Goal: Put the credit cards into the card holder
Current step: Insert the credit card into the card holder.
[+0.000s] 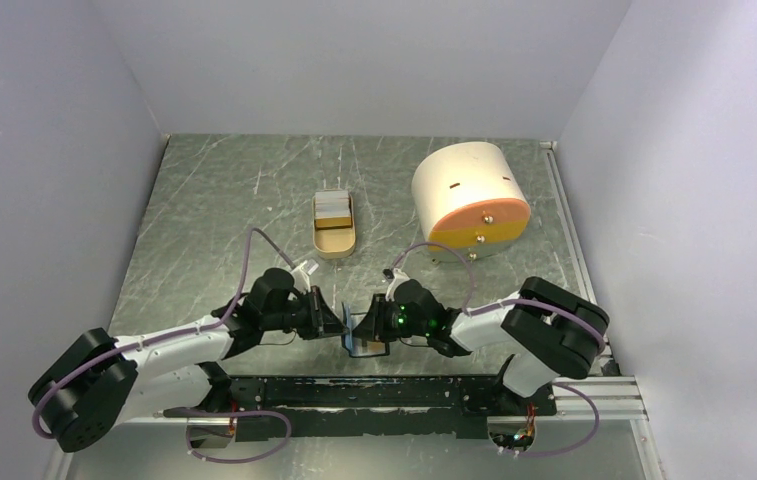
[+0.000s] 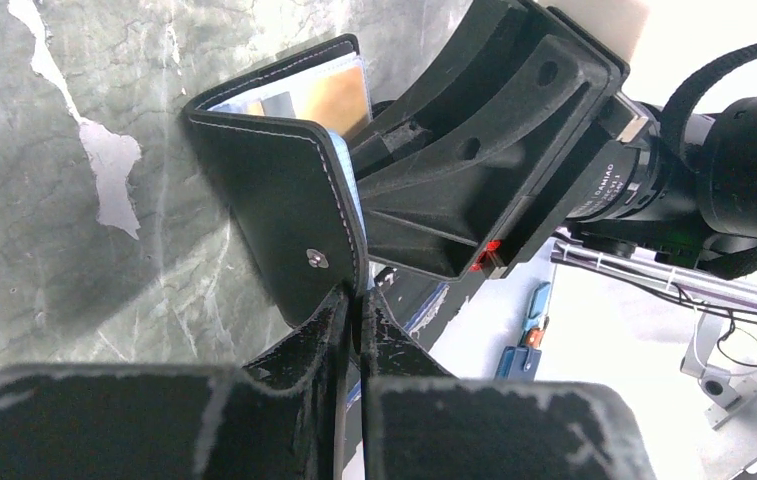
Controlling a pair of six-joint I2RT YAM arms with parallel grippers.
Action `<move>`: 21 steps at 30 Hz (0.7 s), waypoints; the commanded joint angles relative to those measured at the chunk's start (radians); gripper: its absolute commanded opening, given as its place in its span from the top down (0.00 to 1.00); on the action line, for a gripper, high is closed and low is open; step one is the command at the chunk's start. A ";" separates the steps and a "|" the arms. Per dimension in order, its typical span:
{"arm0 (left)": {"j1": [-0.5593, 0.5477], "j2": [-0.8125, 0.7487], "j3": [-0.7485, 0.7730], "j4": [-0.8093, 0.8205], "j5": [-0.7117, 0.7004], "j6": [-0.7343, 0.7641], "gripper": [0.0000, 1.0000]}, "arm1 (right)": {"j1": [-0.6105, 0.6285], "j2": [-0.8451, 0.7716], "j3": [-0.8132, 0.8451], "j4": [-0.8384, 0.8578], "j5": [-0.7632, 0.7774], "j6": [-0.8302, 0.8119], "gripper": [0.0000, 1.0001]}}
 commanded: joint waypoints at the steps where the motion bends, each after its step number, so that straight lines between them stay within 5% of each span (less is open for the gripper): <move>1: -0.008 0.019 0.049 -0.013 -0.038 0.032 0.91 | 0.006 -0.023 -0.012 -0.066 0.006 -0.016 0.75; 11: -0.010 0.073 0.101 -0.178 -0.119 0.039 0.88 | 0.006 -0.147 -0.018 -0.253 0.129 -0.063 0.67; 21: -0.017 0.107 0.102 -0.122 -0.099 0.043 0.78 | 0.008 -0.074 -0.019 -0.189 0.099 -0.049 0.67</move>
